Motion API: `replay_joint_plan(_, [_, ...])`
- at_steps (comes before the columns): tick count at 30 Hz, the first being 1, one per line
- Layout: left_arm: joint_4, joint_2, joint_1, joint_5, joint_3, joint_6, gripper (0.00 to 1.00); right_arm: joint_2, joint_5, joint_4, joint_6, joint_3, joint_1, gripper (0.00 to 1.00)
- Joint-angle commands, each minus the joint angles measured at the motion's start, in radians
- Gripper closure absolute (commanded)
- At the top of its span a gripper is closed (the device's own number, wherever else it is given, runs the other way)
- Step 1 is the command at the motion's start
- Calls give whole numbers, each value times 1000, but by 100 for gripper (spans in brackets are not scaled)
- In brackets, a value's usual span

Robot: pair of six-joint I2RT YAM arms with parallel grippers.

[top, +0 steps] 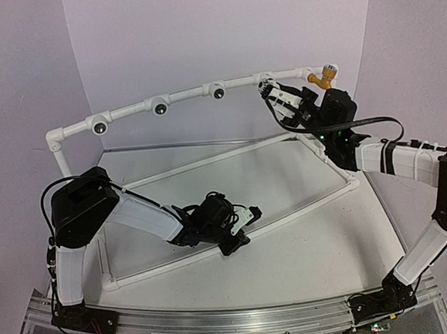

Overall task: Install the water faucets
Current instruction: Screw the water faucet onto the adaptor.

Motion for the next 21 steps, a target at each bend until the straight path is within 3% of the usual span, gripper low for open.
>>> replay_joint_plan(1, [-256, 142, -39, -3, -78, -51, 100, 47, 218, 22, 167, 50, -45, 100])
replay_joint_plan(21, [-251, 143, -40, -8, -83, -56, 100, 86, 302, 53, 373, 22, -45, 100])
